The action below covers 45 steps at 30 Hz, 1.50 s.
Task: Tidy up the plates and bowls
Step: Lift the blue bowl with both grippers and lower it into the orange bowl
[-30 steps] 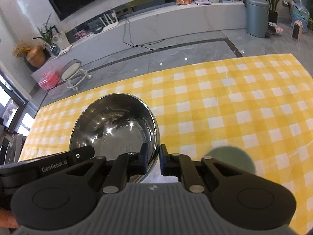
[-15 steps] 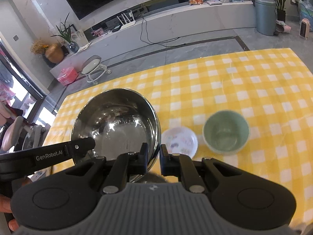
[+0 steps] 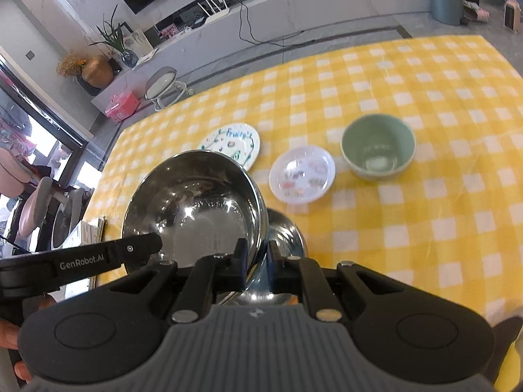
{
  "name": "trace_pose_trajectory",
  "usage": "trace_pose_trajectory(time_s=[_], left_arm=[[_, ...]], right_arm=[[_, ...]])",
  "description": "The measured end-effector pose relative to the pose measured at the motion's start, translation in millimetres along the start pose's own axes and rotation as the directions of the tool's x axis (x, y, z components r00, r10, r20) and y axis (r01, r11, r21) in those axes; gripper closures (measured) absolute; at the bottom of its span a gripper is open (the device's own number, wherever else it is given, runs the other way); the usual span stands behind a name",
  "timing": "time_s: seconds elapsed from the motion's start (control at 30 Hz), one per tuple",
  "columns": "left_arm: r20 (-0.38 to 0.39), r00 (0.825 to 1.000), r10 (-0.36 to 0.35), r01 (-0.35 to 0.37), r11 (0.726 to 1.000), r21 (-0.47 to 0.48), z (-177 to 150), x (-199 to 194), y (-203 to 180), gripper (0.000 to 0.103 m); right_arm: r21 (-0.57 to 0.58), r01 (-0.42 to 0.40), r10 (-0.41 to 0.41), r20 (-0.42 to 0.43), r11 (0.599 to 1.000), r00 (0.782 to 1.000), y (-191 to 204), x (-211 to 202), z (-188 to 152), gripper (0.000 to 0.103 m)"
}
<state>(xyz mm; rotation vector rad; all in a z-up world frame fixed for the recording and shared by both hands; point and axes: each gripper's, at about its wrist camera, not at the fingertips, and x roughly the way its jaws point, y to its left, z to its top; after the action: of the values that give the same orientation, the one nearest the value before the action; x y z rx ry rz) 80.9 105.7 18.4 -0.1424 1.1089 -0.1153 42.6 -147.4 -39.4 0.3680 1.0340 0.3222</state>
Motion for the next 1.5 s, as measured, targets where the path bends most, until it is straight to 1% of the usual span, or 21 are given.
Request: trace_pose_trajectory(time_s=[0.1,0.23,0.37,0.57,0.87,0.9,0.97,1.2,1.27,1.37,1.4,1.43,1.5], left_arm=[[-0.039,0.999,-0.012,0.011,0.999,-0.031,-6.3,9.0,5.2,0.091],[-0.061,0.998,-0.001,-0.001,1.000,-0.021,-13.6,17.6,6.4,0.091],[-0.092,0.996,-0.005,0.001,0.999,-0.039,-15.8,27.7,10.9,0.091],[-0.101,0.995,-0.008,0.004,0.999,-0.041,-14.4,35.5,12.2,0.091],[-0.132,0.991,-0.010,0.003,0.999,-0.050,-11.9,53.8,10.6,0.090],[-0.124,0.992,0.001,-0.006,0.999,-0.044,-11.6,53.8,10.1,0.091],[-0.121,0.993,0.000,-0.005,0.999,-0.044,-10.3,53.6,10.2,0.091],[-0.122,0.992,0.000,-0.005,0.999,-0.041,-8.5,53.8,9.9,0.091],[-0.120,0.993,-0.002,-0.003,0.999,-0.040,-8.2,52.8,9.8,0.091],[-0.110,0.994,-0.006,0.002,0.999,-0.038,-6.4,49.1,10.1,0.091],[-0.101,0.995,-0.005,0.001,0.999,-0.036,-5.5,46.8,10.3,0.091],[-0.091,0.996,-0.001,-0.002,1.000,-0.031,-4.5,44.3,9.7,0.087],[-0.067,0.998,0.010,-0.011,1.000,-0.017,-2.5,38.8,8.5,0.080]], right_arm=[[0.004,0.010,-0.009,-0.009,1.000,1.000,-2.6,2.2,-4.4,0.093],[0.010,0.020,-0.020,-0.032,1.000,0.999,-5.2,11.1,-8.3,0.094],[0.015,0.034,-0.034,-0.047,0.999,0.998,-8.2,20.5,-10.0,0.095],[0.018,0.045,-0.044,-0.054,0.999,0.998,-10.3,30.9,-8.1,0.095],[0.027,0.084,-0.082,-0.067,0.996,0.994,-15.9,44.5,-4.5,0.096],[0.029,0.086,-0.084,-0.070,0.996,0.994,-17.4,46.1,-4.6,0.096],[0.031,0.095,-0.093,-0.073,0.995,0.993,-19.2,49.3,-5.2,0.095],[0.042,0.085,-0.081,-0.072,0.996,0.994,-21.6,50.2,-5.1,0.096],[0.051,0.075,-0.071,-0.073,0.996,0.995,-21.7,49.9,-5.0,0.090],[0.051,0.069,-0.065,-0.067,0.996,0.996,-21.6,48.3,-4.5,0.089],[0.049,0.069,-0.066,-0.065,0.996,0.996,-22.0,47.0,-4.4,0.086],[0.049,0.067,-0.064,-0.060,0.997,0.996,-21.9,44.8,-4.1,0.079],[0.043,0.062,-0.060,-0.046,0.997,0.997,-22.4,40.2,-2.8,0.075]])
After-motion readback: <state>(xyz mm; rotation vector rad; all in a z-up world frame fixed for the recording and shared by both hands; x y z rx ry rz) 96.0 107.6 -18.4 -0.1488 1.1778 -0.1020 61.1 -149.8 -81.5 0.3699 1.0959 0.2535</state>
